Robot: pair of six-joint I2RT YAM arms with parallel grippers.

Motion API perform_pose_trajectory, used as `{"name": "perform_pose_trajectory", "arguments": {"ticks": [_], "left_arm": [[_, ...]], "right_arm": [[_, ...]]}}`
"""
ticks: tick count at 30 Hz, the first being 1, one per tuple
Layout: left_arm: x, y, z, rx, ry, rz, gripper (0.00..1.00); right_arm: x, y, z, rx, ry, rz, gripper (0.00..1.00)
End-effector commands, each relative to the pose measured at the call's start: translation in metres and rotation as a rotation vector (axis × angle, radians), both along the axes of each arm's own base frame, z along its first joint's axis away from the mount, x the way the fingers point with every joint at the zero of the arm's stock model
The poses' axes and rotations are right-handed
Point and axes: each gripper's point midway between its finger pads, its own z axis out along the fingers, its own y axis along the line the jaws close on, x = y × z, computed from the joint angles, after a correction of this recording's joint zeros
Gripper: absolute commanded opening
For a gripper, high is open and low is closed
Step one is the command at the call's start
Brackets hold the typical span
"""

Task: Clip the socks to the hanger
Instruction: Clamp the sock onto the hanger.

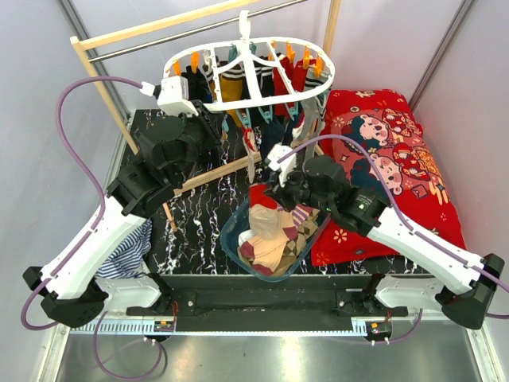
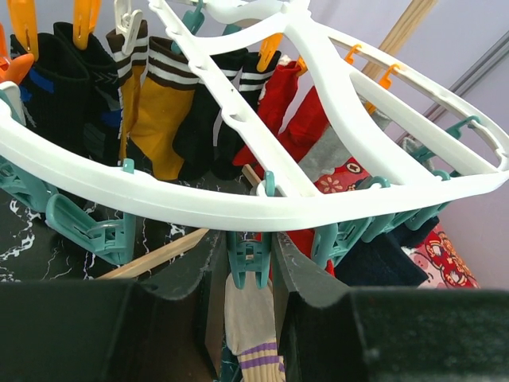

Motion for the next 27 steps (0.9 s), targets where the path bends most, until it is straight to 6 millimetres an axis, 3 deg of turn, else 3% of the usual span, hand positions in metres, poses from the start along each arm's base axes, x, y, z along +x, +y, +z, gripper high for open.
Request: {"name": "perform_pose_trajectory", "arguments": {"ticks": [1, 5, 13, 20, 27], "left_arm": [[-0.006, -0.002, 0.028, -0.067, -0.052, -0.034, 0.0], [-0.007, -0.007, 0.026, -0.075, -0.043, -0.054, 0.0], [-0.009, -0.01, 0.026, -0.082, -0.038, -0.072, 0.0], [-0.012, -0.01, 0.018, -0.073, -0.029, -0.084, 0.0], [-0.015, -0.009, 0.011, -0.056, -0.024, -0.096, 0.0]], "right_arm": [[0.007, 0.028, 0.056, 0.026, -0.26, 0.089, 0.0], [0.017, 0.046, 0.078, 0.047, -0.355, 0.121, 0.0], [0.047, 0.074, 0.1, 0.06, -0.486, 0.097, 0.0], [0.068, 0.081, 0.106, 0.059, -0.532, 0.045, 0.0], [0.085, 0.074, 0.115, 0.081, -0.538, 0.018, 0.0]]}}
